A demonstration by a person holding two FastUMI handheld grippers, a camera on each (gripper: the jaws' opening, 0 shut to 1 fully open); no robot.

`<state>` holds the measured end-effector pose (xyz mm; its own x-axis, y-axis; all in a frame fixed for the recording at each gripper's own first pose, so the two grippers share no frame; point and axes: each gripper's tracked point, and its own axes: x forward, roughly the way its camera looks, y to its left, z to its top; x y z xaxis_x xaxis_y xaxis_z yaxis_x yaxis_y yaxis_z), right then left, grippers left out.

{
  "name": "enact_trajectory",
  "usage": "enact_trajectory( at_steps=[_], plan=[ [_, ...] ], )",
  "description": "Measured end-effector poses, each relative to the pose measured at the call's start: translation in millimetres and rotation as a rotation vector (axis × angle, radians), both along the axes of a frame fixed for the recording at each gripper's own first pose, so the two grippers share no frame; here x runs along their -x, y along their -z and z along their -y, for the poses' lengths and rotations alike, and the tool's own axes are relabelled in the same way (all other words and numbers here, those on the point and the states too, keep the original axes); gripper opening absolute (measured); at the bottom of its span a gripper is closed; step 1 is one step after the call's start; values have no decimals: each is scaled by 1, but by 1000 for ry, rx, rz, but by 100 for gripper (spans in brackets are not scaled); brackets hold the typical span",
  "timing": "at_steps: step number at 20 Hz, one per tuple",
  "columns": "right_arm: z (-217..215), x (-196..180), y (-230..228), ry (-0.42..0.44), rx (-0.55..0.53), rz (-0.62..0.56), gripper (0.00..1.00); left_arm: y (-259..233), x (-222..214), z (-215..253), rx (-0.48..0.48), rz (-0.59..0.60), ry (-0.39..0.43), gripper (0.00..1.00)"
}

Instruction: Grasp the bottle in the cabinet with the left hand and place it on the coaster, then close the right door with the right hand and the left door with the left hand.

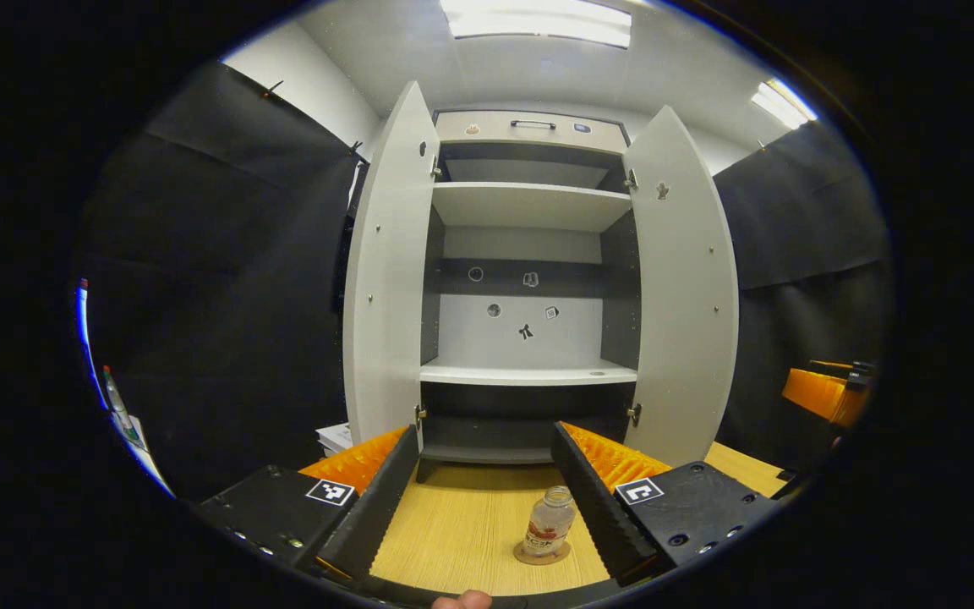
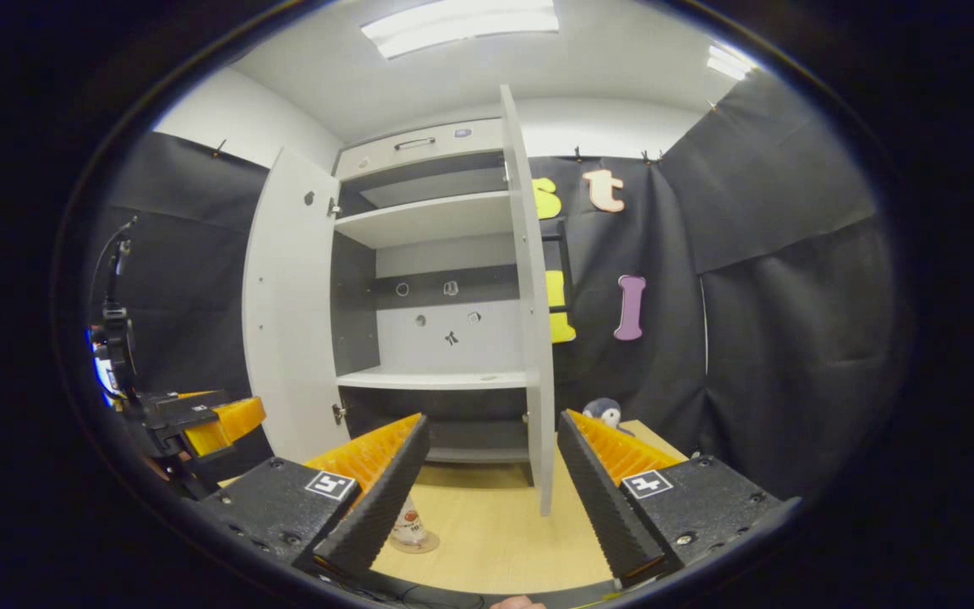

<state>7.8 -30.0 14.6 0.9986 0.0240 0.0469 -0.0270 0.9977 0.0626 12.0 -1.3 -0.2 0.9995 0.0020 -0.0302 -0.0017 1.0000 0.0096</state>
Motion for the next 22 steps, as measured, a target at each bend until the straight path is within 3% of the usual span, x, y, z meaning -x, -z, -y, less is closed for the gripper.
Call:
enact_trajectory(
  at_steps=[3,6,11,12,16,19,20,22],
  plan=[
    [29,-13,-43,12,-22,53,99,1,4,1,-4,0,-1,96],
    [92,-45,-112,98,-28,135,97,3,9,8,5,-1,13,96],
    [154,-134,-169,215,27,148,96,5,13,15,15,-5,32,96],
    [158,-152,-170,218,24,128,100,5,13,15,14,-3,33,96],
    [157,-197,-159,194,41,43,97,8,13,14,9,-15,26,96],
    [149,-197,-160,191,48,49,97,12,14,11,6,-27,10,96],
    [142,-198,-158,174,49,46,100,13,14,9,6,-31,5,96],
    [120,-199,-157,125,45,42,96,13,16,5,4,-29,-3,94]
  ],
)
